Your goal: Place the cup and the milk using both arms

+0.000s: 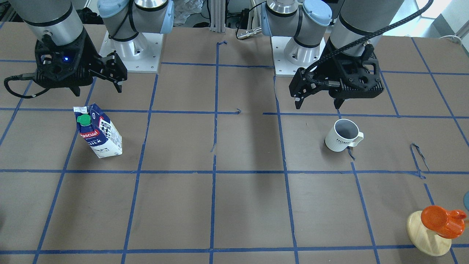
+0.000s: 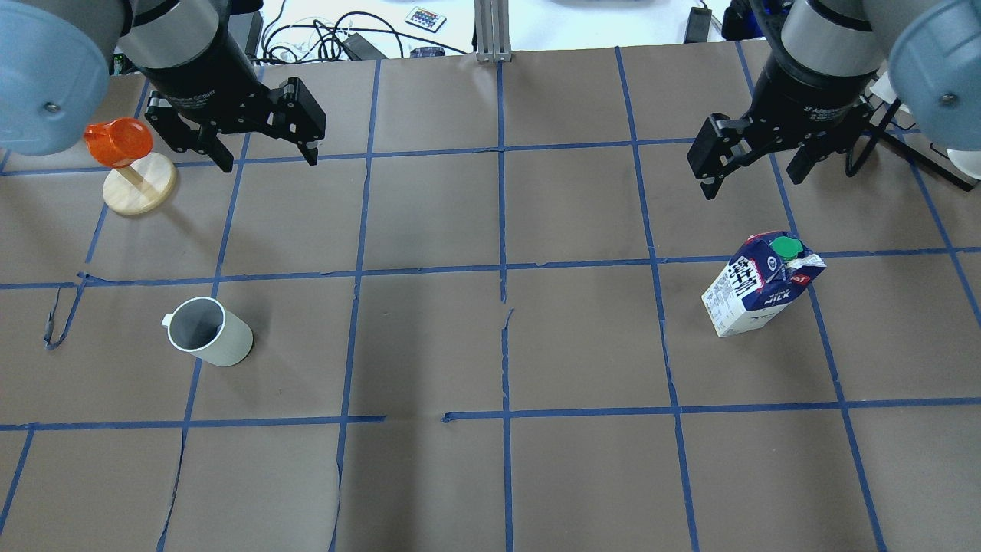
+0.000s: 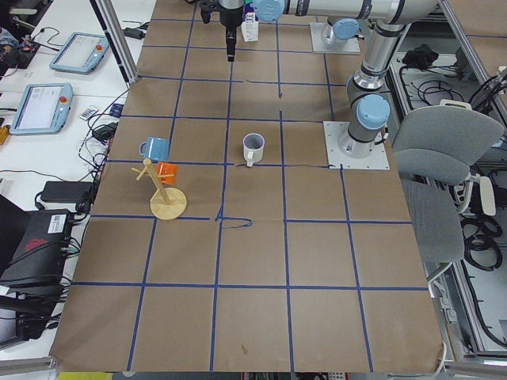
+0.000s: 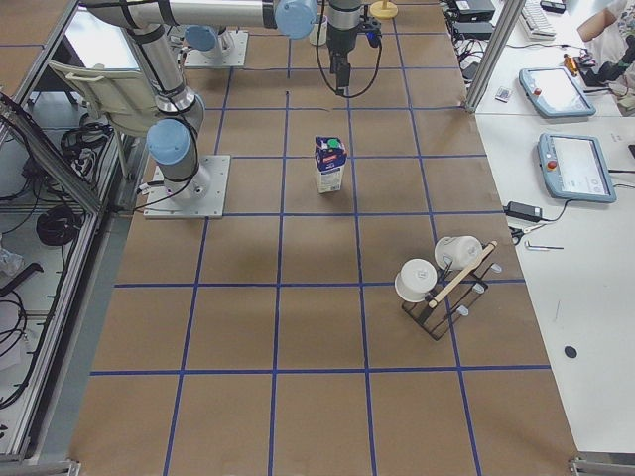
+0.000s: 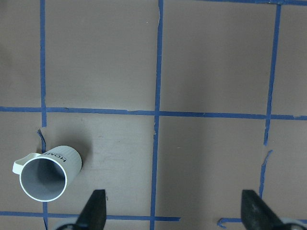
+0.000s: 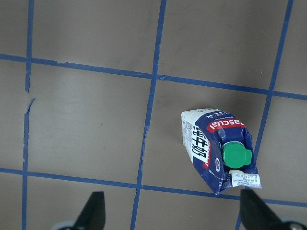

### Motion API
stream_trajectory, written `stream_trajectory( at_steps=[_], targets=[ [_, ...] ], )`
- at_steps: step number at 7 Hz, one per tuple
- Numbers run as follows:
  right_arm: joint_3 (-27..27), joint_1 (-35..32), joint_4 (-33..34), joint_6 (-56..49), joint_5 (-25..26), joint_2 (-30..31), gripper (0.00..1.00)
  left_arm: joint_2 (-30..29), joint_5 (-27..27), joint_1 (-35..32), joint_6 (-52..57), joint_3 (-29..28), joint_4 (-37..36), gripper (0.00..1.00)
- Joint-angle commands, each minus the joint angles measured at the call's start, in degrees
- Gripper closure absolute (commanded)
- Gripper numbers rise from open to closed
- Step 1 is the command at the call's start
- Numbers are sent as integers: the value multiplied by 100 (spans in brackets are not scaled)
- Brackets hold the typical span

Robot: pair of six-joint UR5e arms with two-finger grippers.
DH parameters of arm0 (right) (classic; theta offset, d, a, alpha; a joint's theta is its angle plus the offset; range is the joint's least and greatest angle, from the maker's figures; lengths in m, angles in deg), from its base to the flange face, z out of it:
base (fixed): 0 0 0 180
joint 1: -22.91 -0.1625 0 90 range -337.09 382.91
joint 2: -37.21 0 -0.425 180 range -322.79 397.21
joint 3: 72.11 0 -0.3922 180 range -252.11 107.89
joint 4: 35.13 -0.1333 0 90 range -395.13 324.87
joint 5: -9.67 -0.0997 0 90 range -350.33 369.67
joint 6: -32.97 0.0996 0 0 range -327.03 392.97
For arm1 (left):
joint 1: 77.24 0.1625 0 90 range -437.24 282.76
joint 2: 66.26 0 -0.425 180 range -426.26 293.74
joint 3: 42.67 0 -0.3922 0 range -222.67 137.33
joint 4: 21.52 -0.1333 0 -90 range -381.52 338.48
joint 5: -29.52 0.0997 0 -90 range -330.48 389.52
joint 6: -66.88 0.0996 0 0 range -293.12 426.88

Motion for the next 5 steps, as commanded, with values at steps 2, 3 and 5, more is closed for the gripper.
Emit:
stream_trajectory(
  at_steps=[2, 3, 5],
  targets=[
    [0, 6, 5, -9, 7, 0, 0, 0, 0, 1, 0, 7, 0, 0],
    [0, -3, 40, 0, 7, 0, 0, 0, 0, 1, 0, 7, 0, 0],
    [0, 15, 66, -9, 7, 0, 3, 0, 52, 1, 0, 15, 0, 0]
  ],
)
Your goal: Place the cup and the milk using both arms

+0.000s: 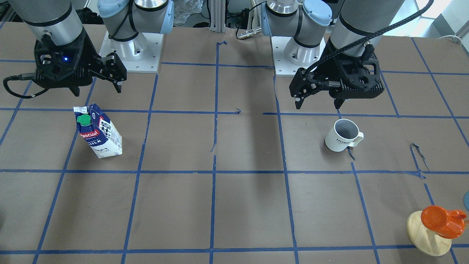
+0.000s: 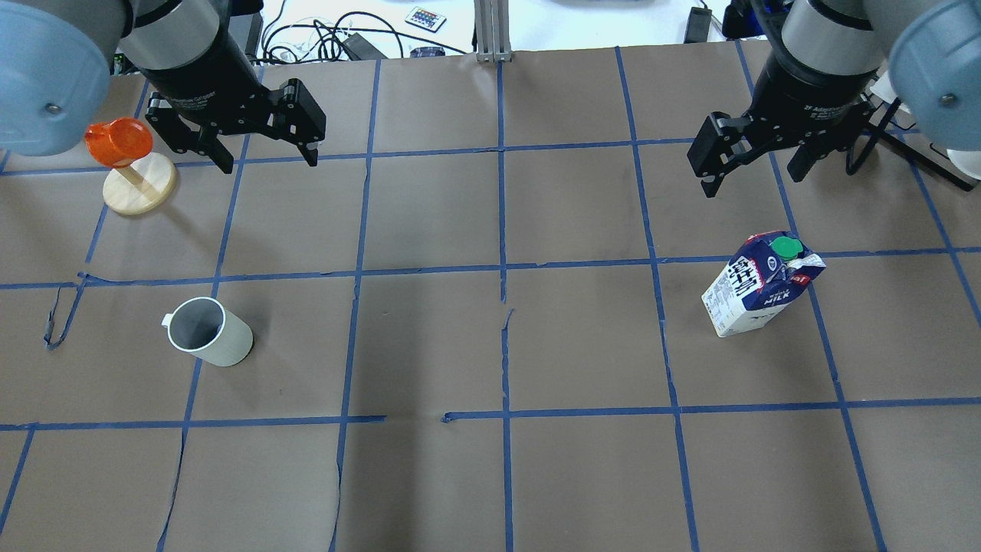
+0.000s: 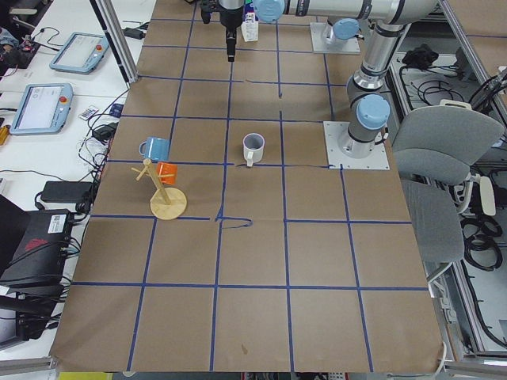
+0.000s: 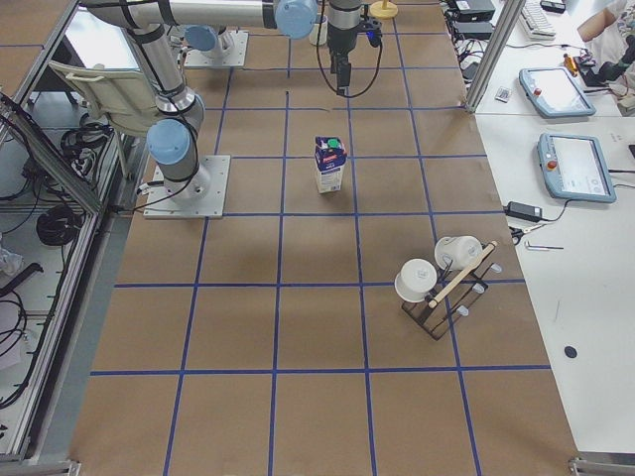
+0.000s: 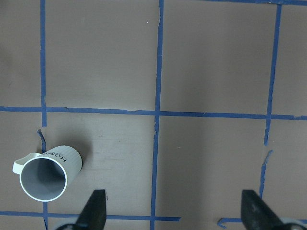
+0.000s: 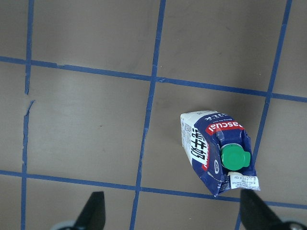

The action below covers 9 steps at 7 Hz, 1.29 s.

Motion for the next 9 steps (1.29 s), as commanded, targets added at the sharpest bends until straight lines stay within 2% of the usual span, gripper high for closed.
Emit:
stream_trajectory(
  at_steps=[1, 3, 4, 6, 8, 9],
  targets=[
    [0, 9, 42, -54, 17, -9, 1, 9, 45, -9, 0, 3, 0, 0],
    [0, 96, 16, -64, 105, -35, 0, 17, 62, 0, -9, 12, 9, 0],
    [0, 271, -45, -90, 314, -35, 0, 17, 71, 9, -78, 38, 9, 0],
    [18, 806, 16, -116, 342, -166, 0, 87, 106, 18, -473, 117, 43, 0],
    [140, 879, 59, -319, 334, -342, 0, 62, 98, 52, -483, 187, 36, 0],
    [332, 879, 68, -310, 299, -395, 0, 18, 80, 340, -510, 301, 0, 0]
  ],
)
